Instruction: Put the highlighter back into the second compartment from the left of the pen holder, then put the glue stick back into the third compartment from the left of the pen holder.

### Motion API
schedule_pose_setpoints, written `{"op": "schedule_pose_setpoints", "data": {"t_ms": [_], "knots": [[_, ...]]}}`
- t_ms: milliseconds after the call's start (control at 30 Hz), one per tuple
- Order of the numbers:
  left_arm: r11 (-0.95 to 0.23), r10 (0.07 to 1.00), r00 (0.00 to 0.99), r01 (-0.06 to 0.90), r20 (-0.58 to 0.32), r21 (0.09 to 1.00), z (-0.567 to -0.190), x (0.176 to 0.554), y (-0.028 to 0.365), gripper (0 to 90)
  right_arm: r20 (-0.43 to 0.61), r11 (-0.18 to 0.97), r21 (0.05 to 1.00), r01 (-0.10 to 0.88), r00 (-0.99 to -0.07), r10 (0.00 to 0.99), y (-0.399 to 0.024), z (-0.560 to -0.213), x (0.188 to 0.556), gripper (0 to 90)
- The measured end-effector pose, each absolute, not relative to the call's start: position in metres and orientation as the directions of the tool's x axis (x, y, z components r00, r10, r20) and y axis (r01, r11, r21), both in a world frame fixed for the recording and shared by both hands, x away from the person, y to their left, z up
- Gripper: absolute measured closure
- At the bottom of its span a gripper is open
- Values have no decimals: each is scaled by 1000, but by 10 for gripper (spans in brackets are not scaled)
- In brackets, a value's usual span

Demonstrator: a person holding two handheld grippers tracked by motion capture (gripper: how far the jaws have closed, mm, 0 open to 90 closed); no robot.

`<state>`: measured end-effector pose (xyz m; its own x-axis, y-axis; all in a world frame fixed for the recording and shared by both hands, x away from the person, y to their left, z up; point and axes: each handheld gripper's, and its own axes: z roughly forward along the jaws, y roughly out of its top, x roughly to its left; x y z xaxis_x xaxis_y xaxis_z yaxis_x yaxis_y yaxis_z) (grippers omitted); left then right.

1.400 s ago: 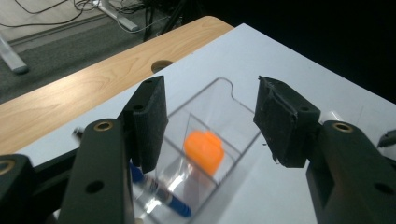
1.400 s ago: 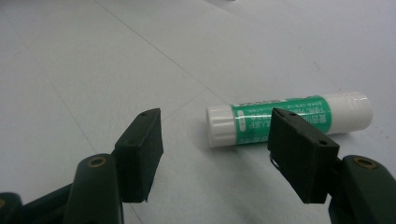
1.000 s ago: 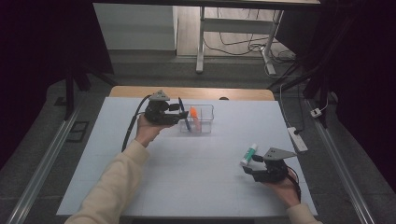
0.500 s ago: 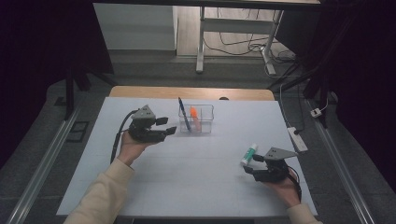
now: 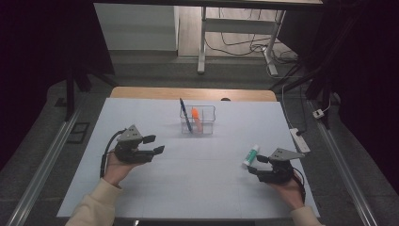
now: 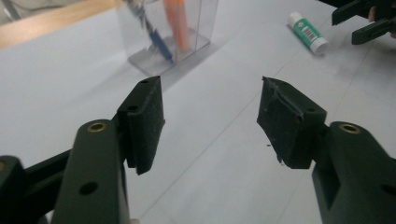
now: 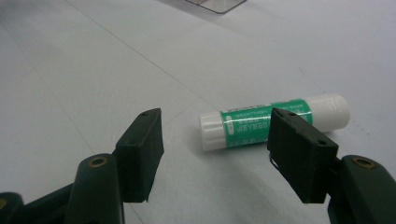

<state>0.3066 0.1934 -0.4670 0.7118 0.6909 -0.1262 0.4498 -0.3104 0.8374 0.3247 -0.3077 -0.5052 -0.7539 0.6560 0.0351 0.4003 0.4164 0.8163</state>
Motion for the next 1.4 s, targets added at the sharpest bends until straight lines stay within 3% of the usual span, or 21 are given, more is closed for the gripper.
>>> {"op": "schedule_pose_setpoints", "data": {"t_ms": [533, 1400], "knots": [[-279, 733, 663, 498, -153, 821, -492, 267, 224, 397, 17, 433, 809, 397, -752, 658, -307, -506, 324, 352], [-349, 753, 650, 522, -99, 778, -507, 264, 224, 366, -27, 439, 781, 445, -678, 734, -305, -492, 329, 352]]}}
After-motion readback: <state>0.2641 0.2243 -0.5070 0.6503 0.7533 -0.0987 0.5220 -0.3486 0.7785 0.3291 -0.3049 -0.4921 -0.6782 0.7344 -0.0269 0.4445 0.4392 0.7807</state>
